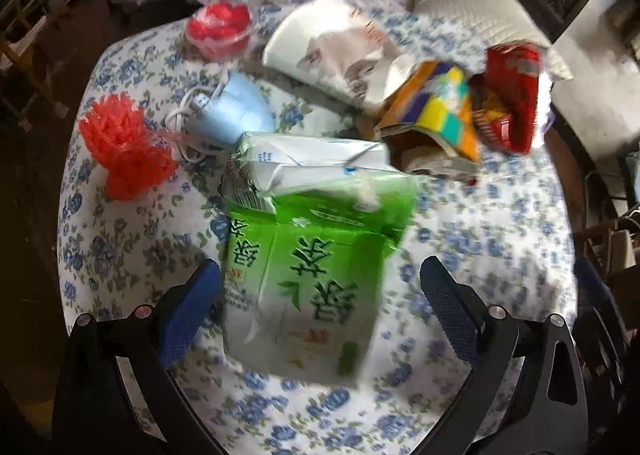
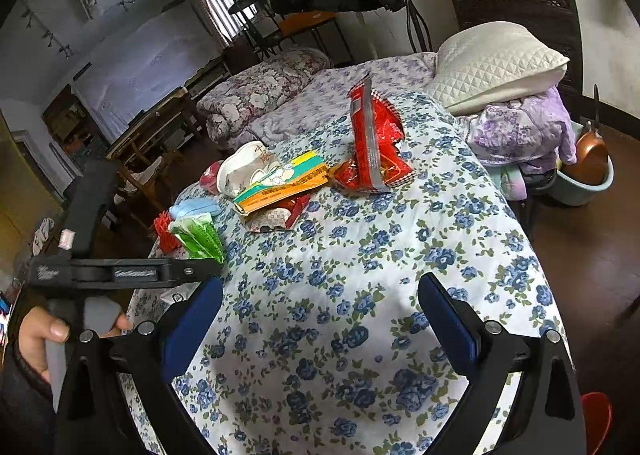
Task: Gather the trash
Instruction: 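Lower the left tool onto the green tea wrapper and close it, then grasp the yellow-and-purple box with the right tool while the left tool holds the green wrapper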
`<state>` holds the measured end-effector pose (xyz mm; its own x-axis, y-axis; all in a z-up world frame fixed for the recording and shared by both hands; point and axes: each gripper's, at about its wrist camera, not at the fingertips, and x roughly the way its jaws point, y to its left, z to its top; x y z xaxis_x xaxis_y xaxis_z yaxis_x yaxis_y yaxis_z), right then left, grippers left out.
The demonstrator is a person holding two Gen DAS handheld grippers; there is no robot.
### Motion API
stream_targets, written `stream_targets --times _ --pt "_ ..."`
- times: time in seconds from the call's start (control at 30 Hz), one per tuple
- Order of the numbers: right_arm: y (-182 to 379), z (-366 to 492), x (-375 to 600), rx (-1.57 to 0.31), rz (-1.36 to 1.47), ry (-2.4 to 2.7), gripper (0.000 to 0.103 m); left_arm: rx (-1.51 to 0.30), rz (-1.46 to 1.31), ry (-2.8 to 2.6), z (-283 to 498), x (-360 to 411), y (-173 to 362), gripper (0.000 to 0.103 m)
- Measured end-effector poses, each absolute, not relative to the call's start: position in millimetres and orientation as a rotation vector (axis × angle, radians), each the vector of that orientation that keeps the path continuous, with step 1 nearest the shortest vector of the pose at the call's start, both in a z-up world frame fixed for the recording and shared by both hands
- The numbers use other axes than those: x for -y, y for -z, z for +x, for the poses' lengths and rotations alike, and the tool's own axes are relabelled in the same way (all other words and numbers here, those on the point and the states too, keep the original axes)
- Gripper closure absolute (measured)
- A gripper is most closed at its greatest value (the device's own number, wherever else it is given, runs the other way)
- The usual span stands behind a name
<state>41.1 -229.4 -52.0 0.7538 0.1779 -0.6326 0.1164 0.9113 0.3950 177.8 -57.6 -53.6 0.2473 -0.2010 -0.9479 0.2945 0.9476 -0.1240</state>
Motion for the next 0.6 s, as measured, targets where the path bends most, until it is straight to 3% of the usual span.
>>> stream_targets --times 0.33,0.47,0.6 --pt "54 44 225 -0.736 0.421 -0.041 0.007 -1.243 0.202 0.286 186 75 67 0.007" --pt "51 42 224 -0.726 0.413 -0.035 0.007 -1.217 0.192 0.254 185 74 61 0.02" --pt "51 42 225 -0.725 0.398 -0.021 0.007 -1.196 0.204 0.215 173 64 56 0.02"
